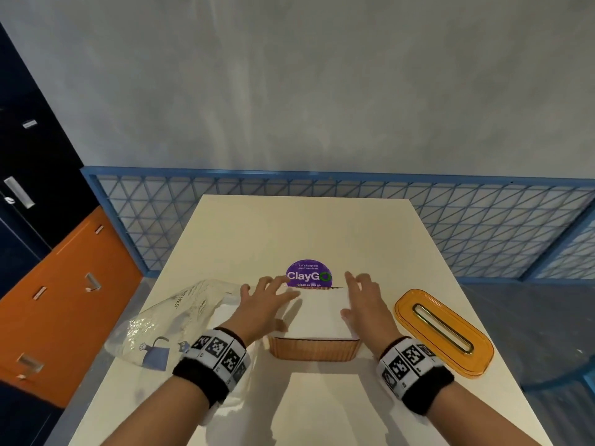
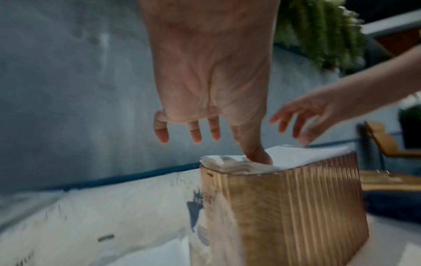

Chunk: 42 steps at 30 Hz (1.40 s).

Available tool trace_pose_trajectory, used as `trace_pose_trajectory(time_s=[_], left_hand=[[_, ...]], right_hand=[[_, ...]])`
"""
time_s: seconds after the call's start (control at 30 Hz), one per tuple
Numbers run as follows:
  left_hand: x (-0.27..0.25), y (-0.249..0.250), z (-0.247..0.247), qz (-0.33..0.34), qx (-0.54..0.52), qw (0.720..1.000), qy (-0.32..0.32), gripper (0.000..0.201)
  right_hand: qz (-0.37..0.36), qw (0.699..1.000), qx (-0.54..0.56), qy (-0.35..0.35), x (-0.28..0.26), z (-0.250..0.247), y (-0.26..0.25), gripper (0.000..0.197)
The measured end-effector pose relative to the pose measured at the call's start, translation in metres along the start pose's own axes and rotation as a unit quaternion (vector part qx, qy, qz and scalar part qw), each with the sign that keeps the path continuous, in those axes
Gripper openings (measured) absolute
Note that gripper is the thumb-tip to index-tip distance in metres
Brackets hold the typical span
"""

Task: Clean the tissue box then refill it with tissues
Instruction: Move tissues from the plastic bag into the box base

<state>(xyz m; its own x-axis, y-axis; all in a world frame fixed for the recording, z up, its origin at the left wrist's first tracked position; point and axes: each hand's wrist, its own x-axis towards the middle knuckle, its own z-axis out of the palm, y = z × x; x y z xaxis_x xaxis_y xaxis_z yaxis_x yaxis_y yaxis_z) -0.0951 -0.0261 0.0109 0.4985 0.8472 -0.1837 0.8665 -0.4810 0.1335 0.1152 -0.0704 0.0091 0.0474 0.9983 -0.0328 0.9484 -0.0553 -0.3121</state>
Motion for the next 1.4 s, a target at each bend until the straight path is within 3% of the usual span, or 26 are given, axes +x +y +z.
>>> trace_pose_trajectory(time_s=[0.03, 0.1, 0.2, 0.43, 0.67, 0.97, 1.03, 1.07, 1.13, 1.2, 1.27, 1.4], left_hand=[[0.0, -0.002, -0.003, 0.017, 0.03, 0.999, -0.021, 0.069], [0.005, -0.003, -0.006, 0.038, 0.055, 0.996, -0.067, 0.065], [0.011, 0.002, -0.006, 0.06, 0.066, 0.988, -0.123, 0.065], [0.024, 0.0, -0.017, 0.077, 0.09, 0.973, -0.199, 0.075], [0.025, 0.013, -0.001, 0.059, 0.12, 0.98, -0.151, 0.075], [0.02, 0.019, 0.003, 0.047, 0.123, 0.982, -0.137, 0.07], [0.013, 0.019, 0.001, 0.043, 0.066, 0.994, -0.079, 0.057], [0.009, 0.015, 0.002, 0.036, 0.012, 0.999, -0.017, 0.048], [-0.002, 0.002, 0.003, -0.013, -0.117, 0.982, 0.145, 0.034], [-0.014, -0.018, 0.009, -0.115, -0.205, 0.942, 0.24, 0.027], [-0.021, -0.041, 0.021, -0.221, -0.219, 0.926, 0.215, 0.025], [-0.021, -0.056, 0.053, -0.31, -0.189, 0.931, 0.035, 0.032]], right_hand=[[-0.039, 0.999, -0.02, 0.001, -0.001, -0.003, -0.001, 0.07], [-0.091, 0.993, -0.045, -0.066, 0.001, -0.006, 0.0, 0.069], [-0.084, 0.972, -0.096, -0.196, 0.003, -0.005, 0.003, 0.066], [-0.085, 0.951, -0.169, -0.247, 0.009, -0.012, 0.012, 0.07], [-0.074, 0.946, -0.186, -0.254, 0.009, -0.013, 0.01, 0.068], [-0.061, 0.942, -0.188, -0.27, 0.004, -0.021, 0.01, 0.068], [-0.056, 0.946, -0.18, -0.264, 0.008, -0.024, 0.012, 0.071], [-0.053, 0.952, -0.166, -0.253, 0.01, -0.024, 0.013, 0.067], [-0.056, 0.973, -0.115, -0.192, 0.014, -0.024, 0.018, 0.051], [-0.046, 0.994, -0.045, -0.088, 0.015, -0.021, 0.026, 0.038], [0.009, 0.999, 0.033, -0.015, 0.016, -0.015, 0.034, 0.036], [0.149, 0.973, 0.17, -0.056, 0.019, 0.002, 0.042, 0.041]])
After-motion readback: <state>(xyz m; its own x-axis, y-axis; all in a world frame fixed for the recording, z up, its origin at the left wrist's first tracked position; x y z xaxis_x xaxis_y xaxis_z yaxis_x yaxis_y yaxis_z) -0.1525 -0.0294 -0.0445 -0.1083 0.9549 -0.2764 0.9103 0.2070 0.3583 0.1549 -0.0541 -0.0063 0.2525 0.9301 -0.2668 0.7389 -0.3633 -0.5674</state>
